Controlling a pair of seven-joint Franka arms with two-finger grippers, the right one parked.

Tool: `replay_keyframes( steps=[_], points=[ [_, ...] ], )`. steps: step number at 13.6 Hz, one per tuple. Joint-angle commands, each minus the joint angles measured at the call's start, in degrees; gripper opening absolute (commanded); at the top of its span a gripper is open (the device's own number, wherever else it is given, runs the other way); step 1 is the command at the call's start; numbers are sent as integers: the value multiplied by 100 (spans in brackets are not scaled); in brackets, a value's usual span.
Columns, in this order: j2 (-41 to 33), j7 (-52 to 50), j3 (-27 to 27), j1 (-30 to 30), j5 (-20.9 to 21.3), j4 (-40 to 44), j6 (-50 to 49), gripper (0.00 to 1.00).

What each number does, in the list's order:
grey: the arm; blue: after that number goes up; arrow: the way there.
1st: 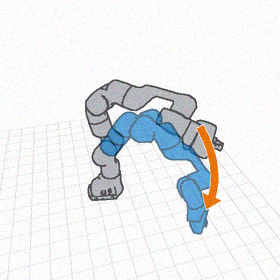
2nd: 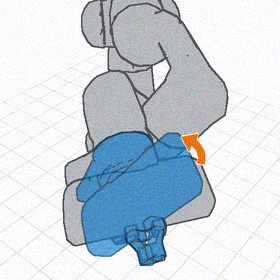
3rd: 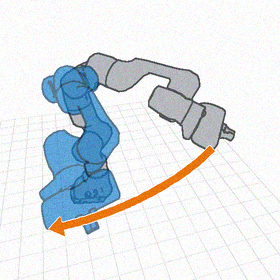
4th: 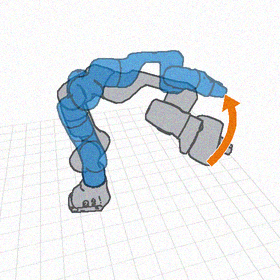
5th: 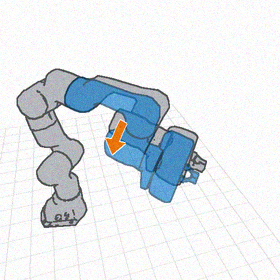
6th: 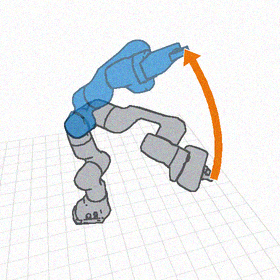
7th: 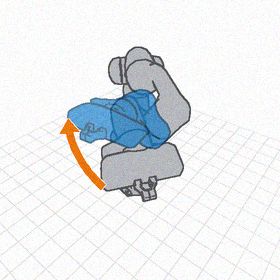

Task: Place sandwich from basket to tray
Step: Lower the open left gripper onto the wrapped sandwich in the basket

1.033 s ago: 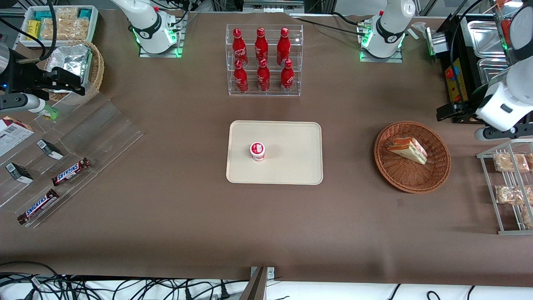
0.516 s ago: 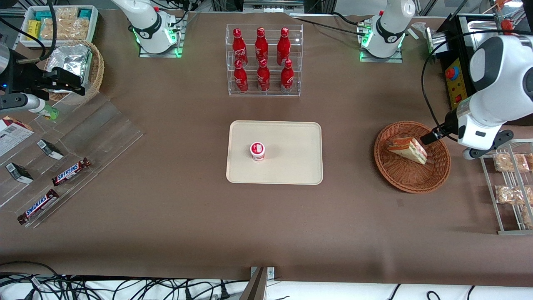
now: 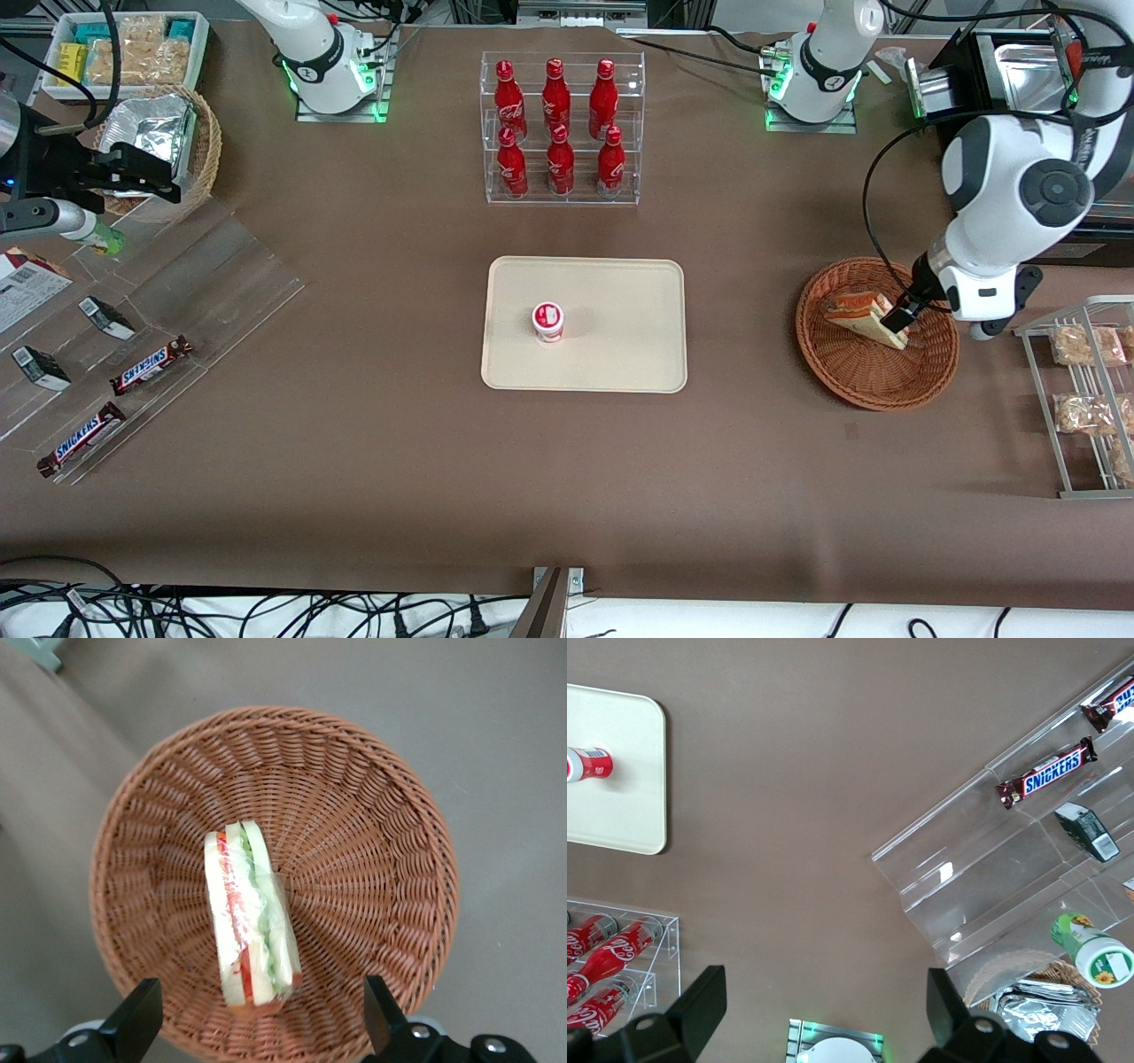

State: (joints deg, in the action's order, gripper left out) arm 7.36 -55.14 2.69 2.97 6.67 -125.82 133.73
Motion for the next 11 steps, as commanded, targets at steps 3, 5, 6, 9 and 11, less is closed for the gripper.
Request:
replay_keyframes(
  steps=[3,5,6,9,11],
  points=[
    [221,-611,12,116,133,-530,1030,100],
    [370,-787,3,178,133,-628,1382,100],
    [467,-883,3,178,133,-654,1531,100],
    [669,-1007,-5,186,202,-812,1989,100],
    [801,-1034,-14,187,212,-813,2077,100]
  ],
)
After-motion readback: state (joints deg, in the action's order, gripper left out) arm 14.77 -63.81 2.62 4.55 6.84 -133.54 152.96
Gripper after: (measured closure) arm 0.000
